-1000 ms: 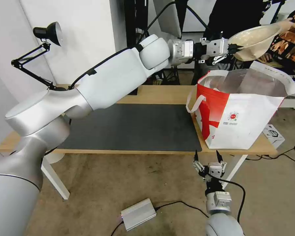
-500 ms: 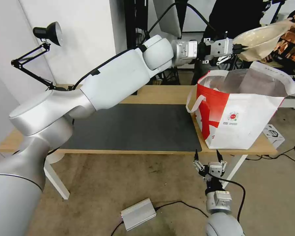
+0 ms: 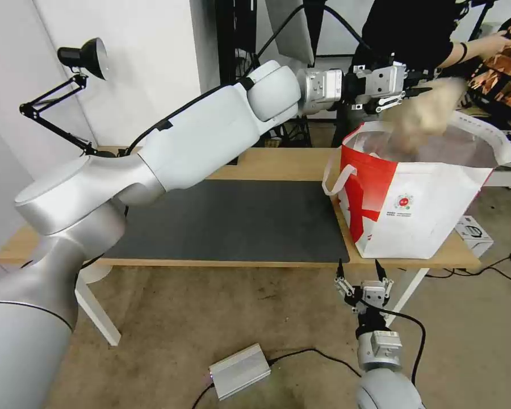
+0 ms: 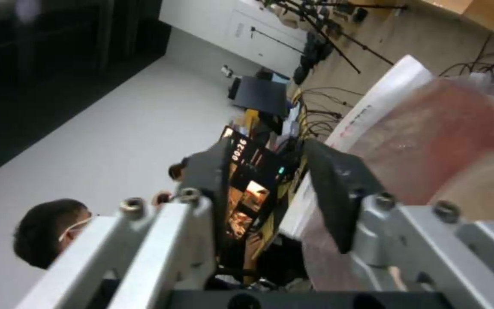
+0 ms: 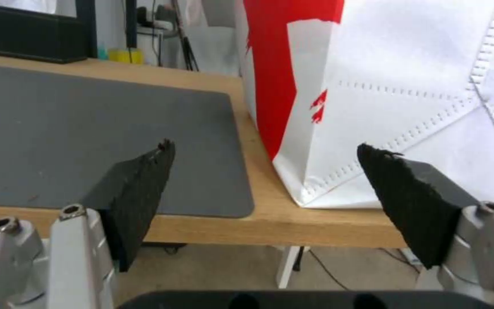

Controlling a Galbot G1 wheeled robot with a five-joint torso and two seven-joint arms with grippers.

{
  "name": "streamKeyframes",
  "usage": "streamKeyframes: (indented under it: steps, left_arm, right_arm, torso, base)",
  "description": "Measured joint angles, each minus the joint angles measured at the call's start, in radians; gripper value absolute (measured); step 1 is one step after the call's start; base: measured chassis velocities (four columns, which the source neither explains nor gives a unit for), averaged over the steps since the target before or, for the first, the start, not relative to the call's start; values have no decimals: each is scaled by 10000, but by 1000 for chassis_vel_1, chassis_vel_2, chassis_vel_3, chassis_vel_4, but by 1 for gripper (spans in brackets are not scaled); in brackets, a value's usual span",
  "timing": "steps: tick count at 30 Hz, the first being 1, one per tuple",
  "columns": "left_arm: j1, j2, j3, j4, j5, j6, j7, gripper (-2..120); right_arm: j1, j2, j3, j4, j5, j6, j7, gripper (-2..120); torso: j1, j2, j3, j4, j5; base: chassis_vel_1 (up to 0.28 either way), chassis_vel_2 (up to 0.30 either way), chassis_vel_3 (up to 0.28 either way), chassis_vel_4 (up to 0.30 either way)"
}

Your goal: Pick up the trash from the table and place it into the takeout bag.

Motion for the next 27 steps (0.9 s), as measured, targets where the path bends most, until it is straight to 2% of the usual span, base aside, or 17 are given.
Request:
streamKeyframes:
  steps: [2,5,6,9,10,12,14,20,25,27]
  left_arm:
    - [-5,-5,6,-2,-18,4,-7,47]
    - [-40,-16,10,-8,-54,15,-23,62]
    - [-40,-16,10,-8,-54,15,-23,62]
    - [-69,-1,10,-14,-92,18,-26,77]
    - [-69,-1,10,-14,-92,18,-26,77]
    - [-93,41,10,-26,-114,21,-26,86]
    - [-116,93,-6,-30,-128,24,-27,90]
    - [-179,343,-63,-93,-195,32,-26,91]
    - [-162,996,-132,-469,-459,250,-96,93]
    - [-101,1415,-198,-727,-610,395,-200,97]
  right_arm:
    - [-11,-2,7,7,-1,0,0,86]
    - [-22,-5,17,28,-1,0,0,86]
    - [-22,-5,17,28,-1,0,0,86]
    - [-24,-5,17,35,-2,-2,1,86]
    - [-24,-5,17,35,-2,-2,1,86]
    - [-23,-5,17,39,-3,-5,0,86]
    - [-19,-5,17,45,-3,-10,0,86]
    - [4,-27,19,69,1,-58,-2,86]
    - [71,-41,23,70,19,-109,-6,86]
    - [84,-44,20,70,23,-124,-8,86]
  torso:
    - [0,0,0,0,0]
    - [0,0,0,0,0]
    - [0,0,0,0,0]
    - [0,0,0,0,0]
    - [0,0,0,0,0]
    - [0,0,0,0,0]
    - [0,0,0,0,0]
    - [0,0,0,-1,0]
    - [0,0,0,0,-1]
    - [0,0,0,0,-3]
  base:
    - [0,0,0,0]
    - [0,0,0,0]
    - [0,0,0,0]
    - [0,0,0,0]
    - [0,0,0,0]
    - [0,0,0,0]
    - [0,0,0,0]
    - [0,0,0,0]
    - [0,0,0,0]
    - [0,0,0,0]
